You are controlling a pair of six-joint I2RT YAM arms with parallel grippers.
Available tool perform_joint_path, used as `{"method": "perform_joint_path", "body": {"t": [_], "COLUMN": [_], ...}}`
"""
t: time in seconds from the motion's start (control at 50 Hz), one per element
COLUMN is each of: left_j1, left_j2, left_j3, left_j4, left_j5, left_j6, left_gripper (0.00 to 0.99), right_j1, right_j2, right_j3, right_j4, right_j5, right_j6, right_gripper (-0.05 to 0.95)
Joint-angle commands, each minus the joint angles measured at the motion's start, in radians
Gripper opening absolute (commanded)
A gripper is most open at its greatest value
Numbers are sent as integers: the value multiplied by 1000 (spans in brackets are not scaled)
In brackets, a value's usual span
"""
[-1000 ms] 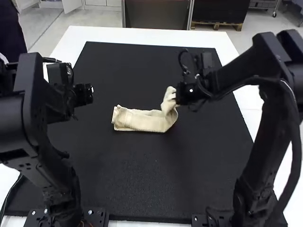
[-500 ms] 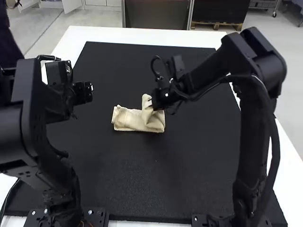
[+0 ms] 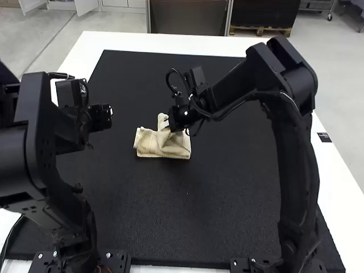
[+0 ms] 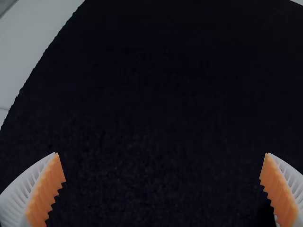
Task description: Fold the towel.
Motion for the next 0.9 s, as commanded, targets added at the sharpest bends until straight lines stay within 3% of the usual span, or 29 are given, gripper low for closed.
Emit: {"method": "perform_joint_path", "body": {"t": [0.0,0.06,0.16,0.32,0.5,0.56,0.62,0.74,0.88], "left_j1": [10,10,9,6,4,4,4,4,4], "left_j2": [-12,-14,-14,-14,-14,-12,-14,-12,-14], "left_j3": [-4,-4,-10,-21,-39,-42,-42,-42,-42], "left_j4": [9,9,17,23,38,42,42,43,42], "left_j5": [-1,-1,-1,-4,-4,-4,-4,-4,-2], "left_j6": [18,20,21,23,24,24,24,24,24], "left_gripper": [969,969,969,969,969,969,969,969,969], "right_j1": [16,16,16,17,36,40,48,65,73], "right_j2": [9,13,15,15,-2,-8,-16,-27,-30], "right_j3": [45,51,60,66,68,68,72,77,85], "right_j4": [5,6,14,14,-23,-32,-53,-80,-78], "right_j5": [-4,-6,-13,-82,-180,-190,-214,-246,-257], "right_j6": [31,49,83,146,173,175,175,172,173], "right_gripper": [-20,-15,192,364,359,356,290,292,408]}}
